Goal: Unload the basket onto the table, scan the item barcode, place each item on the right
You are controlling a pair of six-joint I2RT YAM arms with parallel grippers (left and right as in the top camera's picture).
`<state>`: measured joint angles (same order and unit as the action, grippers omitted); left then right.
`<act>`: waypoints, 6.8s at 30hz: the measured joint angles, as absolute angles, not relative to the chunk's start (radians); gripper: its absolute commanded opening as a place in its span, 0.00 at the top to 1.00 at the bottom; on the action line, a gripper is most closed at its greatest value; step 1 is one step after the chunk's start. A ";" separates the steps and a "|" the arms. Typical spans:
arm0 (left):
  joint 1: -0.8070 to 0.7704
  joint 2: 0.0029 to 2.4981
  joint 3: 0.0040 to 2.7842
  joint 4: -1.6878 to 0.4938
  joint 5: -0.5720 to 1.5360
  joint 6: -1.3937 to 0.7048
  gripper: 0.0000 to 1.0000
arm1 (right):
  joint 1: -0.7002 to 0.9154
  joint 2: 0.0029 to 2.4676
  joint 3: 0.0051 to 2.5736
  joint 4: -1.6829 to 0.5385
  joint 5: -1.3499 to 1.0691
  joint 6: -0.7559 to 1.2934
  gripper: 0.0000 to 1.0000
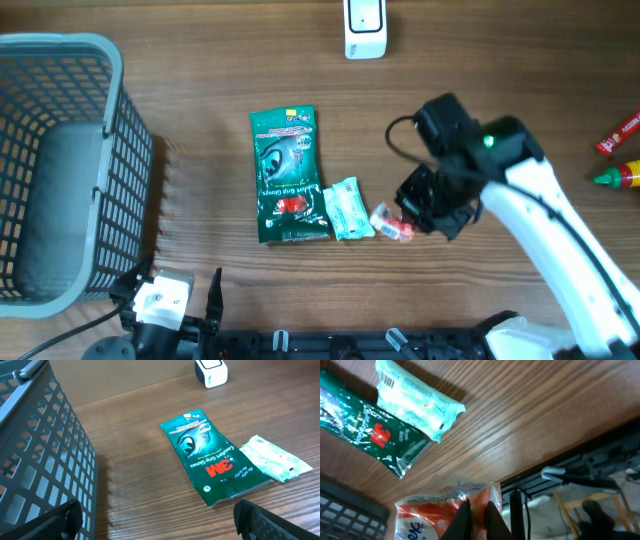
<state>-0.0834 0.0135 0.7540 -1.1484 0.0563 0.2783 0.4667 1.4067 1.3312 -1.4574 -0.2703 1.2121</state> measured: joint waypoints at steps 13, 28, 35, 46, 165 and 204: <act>-0.083 0.014 0.754 -1.149 0.056 0.278 0.00 | 0.639 1.309 1.330 -1.361 -0.077 1.434 0.96; -0.083 0.014 0.754 -1.150 0.056 0.278 0.00 | 0.639 1.367 1.270 -0.698 0.488 0.980 0.96; -0.083 0.013 0.754 -1.150 0.056 0.278 0.00 | 0.616 1.534 1.257 -0.439 0.582 0.910 0.96; -0.083 0.013 0.753 -1.151 0.056 0.278 0.00 | 0.398 1.860 1.249 0.255 0.398 0.788 0.96; -0.083 0.012 0.751 -1.152 0.050 0.278 0.00 | 0.581 1.576 0.676 -0.311 -0.388 1.496 0.54; -0.083 0.012 0.751 -1.151 0.050 0.278 0.00 | 0.456 1.684 0.897 -0.544 -0.231 1.009 0.38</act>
